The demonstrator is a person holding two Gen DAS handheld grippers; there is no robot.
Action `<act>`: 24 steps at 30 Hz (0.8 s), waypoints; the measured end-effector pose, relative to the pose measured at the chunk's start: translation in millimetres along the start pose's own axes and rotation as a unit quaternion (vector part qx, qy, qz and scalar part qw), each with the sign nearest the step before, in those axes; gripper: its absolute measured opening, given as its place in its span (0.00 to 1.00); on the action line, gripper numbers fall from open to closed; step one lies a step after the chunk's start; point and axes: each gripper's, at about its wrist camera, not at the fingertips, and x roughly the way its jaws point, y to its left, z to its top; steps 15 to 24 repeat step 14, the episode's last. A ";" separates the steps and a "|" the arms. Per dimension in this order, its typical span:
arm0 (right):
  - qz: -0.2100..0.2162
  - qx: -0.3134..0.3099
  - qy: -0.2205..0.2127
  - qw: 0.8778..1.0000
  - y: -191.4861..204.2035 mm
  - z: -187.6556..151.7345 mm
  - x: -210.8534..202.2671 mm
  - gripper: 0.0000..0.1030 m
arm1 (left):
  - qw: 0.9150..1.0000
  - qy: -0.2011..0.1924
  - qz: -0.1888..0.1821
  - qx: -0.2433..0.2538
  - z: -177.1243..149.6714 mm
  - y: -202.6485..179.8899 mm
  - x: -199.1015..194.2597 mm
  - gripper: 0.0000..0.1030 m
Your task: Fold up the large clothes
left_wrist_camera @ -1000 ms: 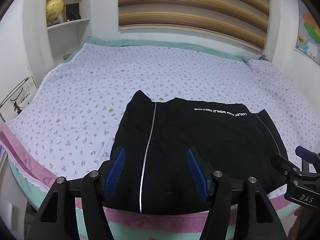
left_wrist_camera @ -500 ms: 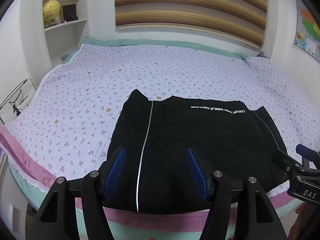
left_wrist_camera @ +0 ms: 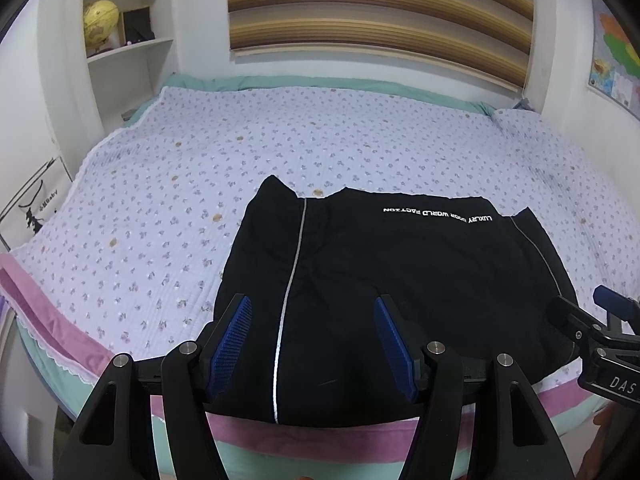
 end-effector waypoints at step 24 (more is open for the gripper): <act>0.004 0.005 0.007 1.000 2.0 -0.9 1.1 1.00 | 0.999 -0.026 0.022 -0.001 2.2 5.4 -8.4 0.63</act>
